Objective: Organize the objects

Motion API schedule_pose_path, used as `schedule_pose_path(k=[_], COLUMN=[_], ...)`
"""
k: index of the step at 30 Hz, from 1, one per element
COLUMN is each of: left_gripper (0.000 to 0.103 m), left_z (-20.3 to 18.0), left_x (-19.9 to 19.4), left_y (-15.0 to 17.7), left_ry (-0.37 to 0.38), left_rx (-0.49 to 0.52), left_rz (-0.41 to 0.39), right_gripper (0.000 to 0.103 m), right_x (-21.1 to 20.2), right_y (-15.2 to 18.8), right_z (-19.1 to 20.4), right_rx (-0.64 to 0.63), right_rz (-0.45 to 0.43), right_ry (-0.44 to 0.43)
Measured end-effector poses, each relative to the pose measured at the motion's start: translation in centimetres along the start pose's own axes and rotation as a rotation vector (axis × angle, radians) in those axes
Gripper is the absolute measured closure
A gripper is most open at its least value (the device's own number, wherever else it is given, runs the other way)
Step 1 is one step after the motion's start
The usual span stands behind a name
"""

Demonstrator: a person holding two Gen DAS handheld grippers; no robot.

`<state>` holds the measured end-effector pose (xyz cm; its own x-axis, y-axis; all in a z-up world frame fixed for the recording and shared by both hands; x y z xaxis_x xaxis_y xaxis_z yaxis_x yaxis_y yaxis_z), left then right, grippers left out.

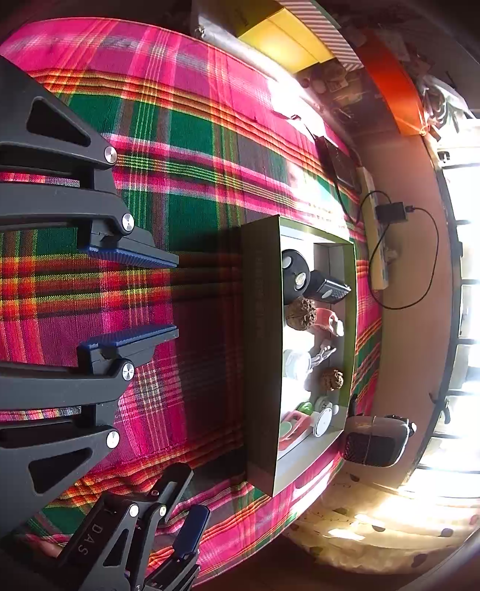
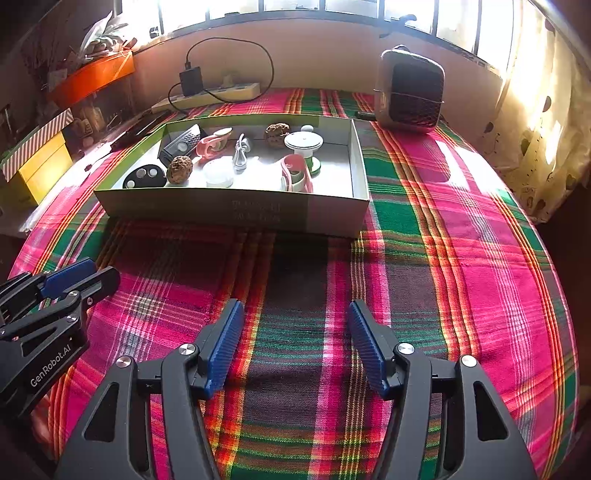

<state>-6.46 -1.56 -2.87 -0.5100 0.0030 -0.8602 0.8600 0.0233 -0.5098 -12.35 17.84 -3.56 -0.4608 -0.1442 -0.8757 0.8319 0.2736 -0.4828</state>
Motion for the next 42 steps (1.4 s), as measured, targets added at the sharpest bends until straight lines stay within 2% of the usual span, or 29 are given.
schedule_pose_path(k=[5,42], left_gripper=[0.073,0.073], left_z=[-0.13,-0.10], left_x=[0.01,0.02], left_y=[-0.01,-0.02], left_ry=[-0.014,-0.014], left_rx=[0.003,0.003], left_rz=[0.000,0.000], right_gripper=[0.038,0.038], right_x=[0.16,0.16], right_y=[-0.25,-0.27], right_z=[0.00,-0.01], right_rx=[0.003,0.002], right_rz=[0.001,0.001], right_ry=[0.005,0.004])
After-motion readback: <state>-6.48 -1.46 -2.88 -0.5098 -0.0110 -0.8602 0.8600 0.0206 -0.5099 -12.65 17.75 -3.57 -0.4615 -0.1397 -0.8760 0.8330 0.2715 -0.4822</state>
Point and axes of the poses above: each gripper's, at about its wrist camera, not at the fingertips, and x roughly the way its jaws point, z to its left, y to its underside, the point moved 4 cm from there along x, roughly the way its jaws point, and after that the axes turned 9 degrees about z, right-handed, at the moved point
